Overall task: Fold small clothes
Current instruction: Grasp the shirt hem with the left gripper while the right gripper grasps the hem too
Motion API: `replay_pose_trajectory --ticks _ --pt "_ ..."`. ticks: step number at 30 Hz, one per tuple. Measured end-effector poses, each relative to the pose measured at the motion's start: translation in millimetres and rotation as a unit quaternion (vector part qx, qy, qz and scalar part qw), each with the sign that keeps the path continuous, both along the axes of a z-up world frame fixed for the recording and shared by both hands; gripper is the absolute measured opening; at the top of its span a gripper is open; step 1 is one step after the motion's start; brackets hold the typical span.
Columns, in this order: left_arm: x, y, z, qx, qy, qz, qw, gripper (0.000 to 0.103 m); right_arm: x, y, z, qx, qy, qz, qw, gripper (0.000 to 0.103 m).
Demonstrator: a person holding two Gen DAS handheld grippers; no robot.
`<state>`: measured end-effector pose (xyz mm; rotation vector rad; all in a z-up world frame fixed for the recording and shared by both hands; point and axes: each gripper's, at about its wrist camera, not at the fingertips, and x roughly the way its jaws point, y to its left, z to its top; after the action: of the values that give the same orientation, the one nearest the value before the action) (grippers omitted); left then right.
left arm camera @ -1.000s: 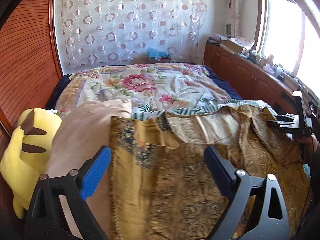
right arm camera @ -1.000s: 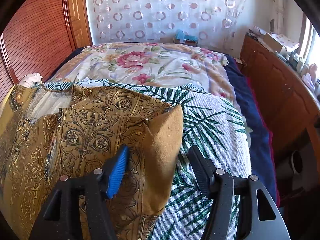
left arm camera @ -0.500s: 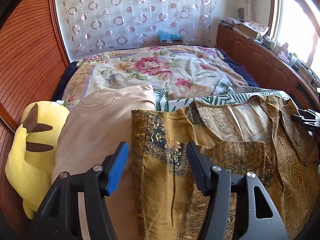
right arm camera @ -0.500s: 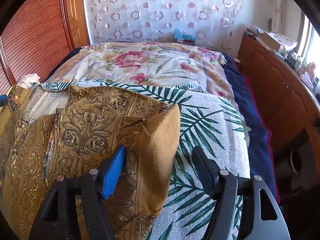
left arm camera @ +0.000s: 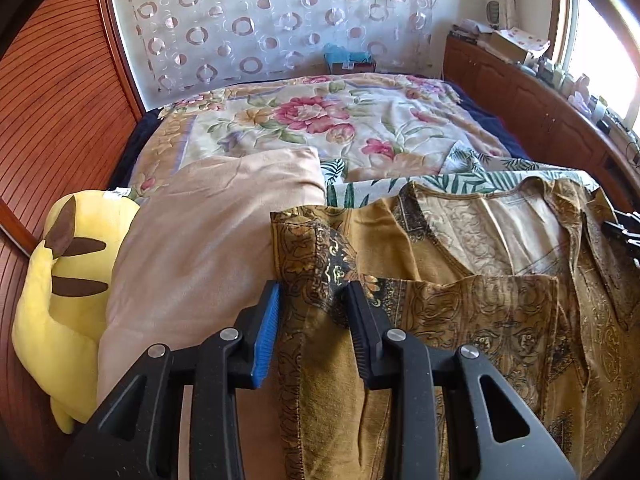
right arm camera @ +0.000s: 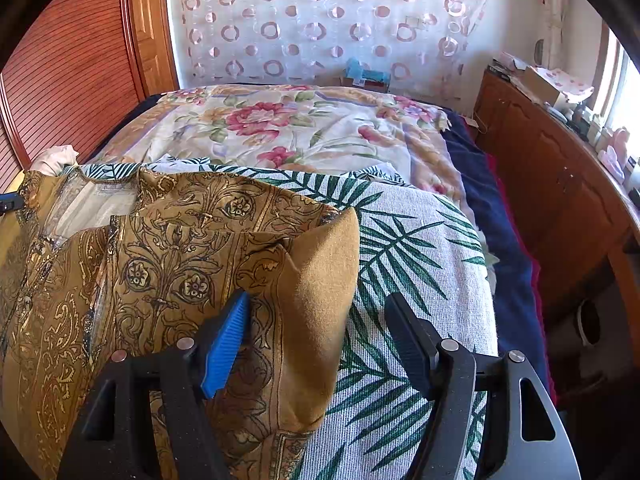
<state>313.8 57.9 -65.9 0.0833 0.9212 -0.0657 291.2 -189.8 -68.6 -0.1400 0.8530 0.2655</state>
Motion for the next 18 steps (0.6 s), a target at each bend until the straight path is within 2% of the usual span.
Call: replay_pose_trajectory --ticks 5,6,7,8,15,18 --pt "-2 -1 0 0.014 -0.006 -0.005 0.9999 0.033 0 0 0 -0.001 -0.001 0.0 1.0 0.071" --pt "-4 0 2 0.013 -0.009 -0.009 0.9998 0.019 0 0 0 -0.002 -0.001 0.0 1.0 0.071" --pt "-5 0 4 0.013 -0.013 -0.009 0.9998 0.011 0 0 0 -0.002 -0.001 0.0 1.0 0.071" --pt "-7 1 7 0.01 -0.019 -0.011 0.9997 0.008 0 -1 0 -0.002 -0.001 0.0 1.0 0.071" --pt "-12 10 21 0.011 -0.035 -0.006 0.9993 0.007 0 -1 -1 -0.003 -0.002 0.001 1.0 0.071" --pt "-16 14 29 -0.005 -0.047 -0.003 0.9989 0.007 0 0 -1 -0.003 -0.002 0.001 1.0 0.071"
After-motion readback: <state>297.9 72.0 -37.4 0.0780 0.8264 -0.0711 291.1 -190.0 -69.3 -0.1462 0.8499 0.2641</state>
